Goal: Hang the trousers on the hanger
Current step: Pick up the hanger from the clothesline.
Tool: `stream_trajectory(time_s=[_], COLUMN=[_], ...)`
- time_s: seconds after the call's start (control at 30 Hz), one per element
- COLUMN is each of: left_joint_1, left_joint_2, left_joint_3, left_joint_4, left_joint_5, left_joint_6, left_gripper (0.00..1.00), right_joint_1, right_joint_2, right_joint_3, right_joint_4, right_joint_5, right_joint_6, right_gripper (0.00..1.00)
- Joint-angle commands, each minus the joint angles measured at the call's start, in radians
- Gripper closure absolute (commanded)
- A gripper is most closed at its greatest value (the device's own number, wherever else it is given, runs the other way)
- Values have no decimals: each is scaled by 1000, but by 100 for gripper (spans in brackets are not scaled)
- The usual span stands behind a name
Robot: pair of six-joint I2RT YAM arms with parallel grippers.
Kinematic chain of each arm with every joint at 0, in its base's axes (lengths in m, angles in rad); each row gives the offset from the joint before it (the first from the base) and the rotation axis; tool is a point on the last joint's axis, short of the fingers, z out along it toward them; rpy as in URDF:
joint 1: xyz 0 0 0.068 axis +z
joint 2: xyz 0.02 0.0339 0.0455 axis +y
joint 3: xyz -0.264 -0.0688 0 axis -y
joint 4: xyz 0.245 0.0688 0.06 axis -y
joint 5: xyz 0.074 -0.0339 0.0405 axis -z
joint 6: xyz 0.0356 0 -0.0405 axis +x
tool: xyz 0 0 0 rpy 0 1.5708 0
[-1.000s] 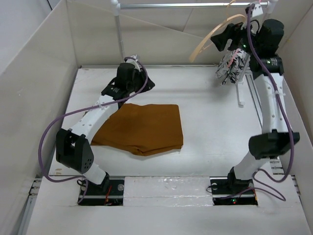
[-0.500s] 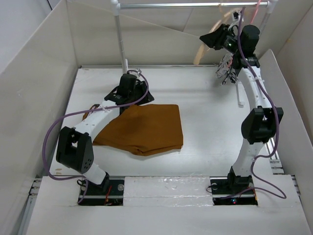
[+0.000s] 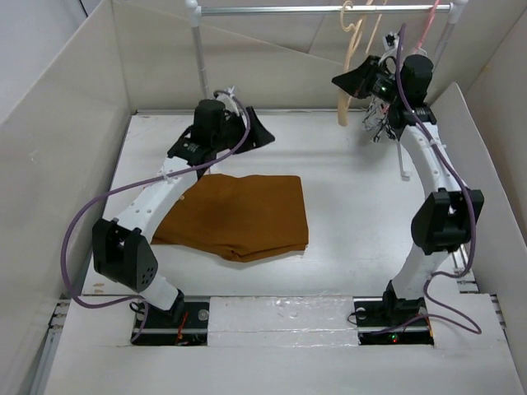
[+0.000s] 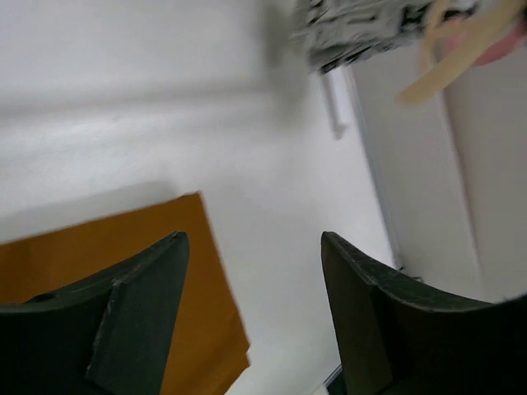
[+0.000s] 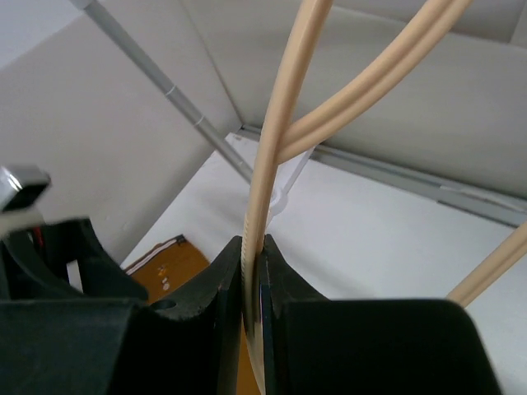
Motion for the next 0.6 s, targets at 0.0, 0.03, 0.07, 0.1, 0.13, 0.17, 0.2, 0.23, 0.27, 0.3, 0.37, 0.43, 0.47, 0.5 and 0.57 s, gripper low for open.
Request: stream_trajectory(time_s=[0.0, 0.03, 0.07, 0.1, 0.13, 0.17, 0.2, 0.23, 0.27, 0.3, 0.37, 0.43, 0.47, 0.5, 0.57], left_joint_1=[-14, -26, -35, -54, -63, -74, -83, -101, -114, -124, -158, -193, -210, -210, -229], left_joint_2=[-28, -13, -2, 4, 24, 37, 46, 66, 75, 86, 118, 144, 158, 158, 182], left_joint_3=[125, 178, 206, 228, 261, 272, 280, 300, 306, 312, 332, 341, 334, 334, 334], left_joint_4=[82, 85, 85, 85, 91, 109, 117, 123, 141, 146, 158, 158, 184, 185, 174], left_joint_5=[94, 112, 116, 122, 122, 122, 125, 120, 110, 99, 80, 19, 2, 2, -85], left_joint_6=[-48, -52, -52, -50, -52, -55, -61, -64, -64, -61, -55, -39, -35, -35, -15], left_gripper=[38, 36, 35, 34, 32, 31, 31, 30, 30, 30, 29, 29, 29, 29, 29], right_joint_1=[19, 19, 19, 30, 30, 39, 51, 51, 68, 88, 107, 137, 162, 162, 194], right_joint_2=[-149, -163, -191, -202, -214, -225, -248, -261, -272, -294, -315, -343, -355, -355, -369], right_joint_3=[-106, -136, -166, -217, -244, -270, -316, -340, -360, -379, -452, -529, -569, -569, -610], right_joint_4=[120, 117, 105, 88, 59, 45, 31, -1, -19, -39, -64, -52, -44, -44, -39], right_joint_5=[-95, -109, -121, -123, -124, -129, -127, -123, -115, -113, -94, -86, -71, -70, -64], right_joint_6=[-47, -54, -80, -100, -118, -151, -169, -183, -218, -231, -252, -248, -238, -238, -228], right_gripper=[100, 100, 100, 100, 100, 100, 100, 100, 100, 100, 100, 100, 100, 100, 100])
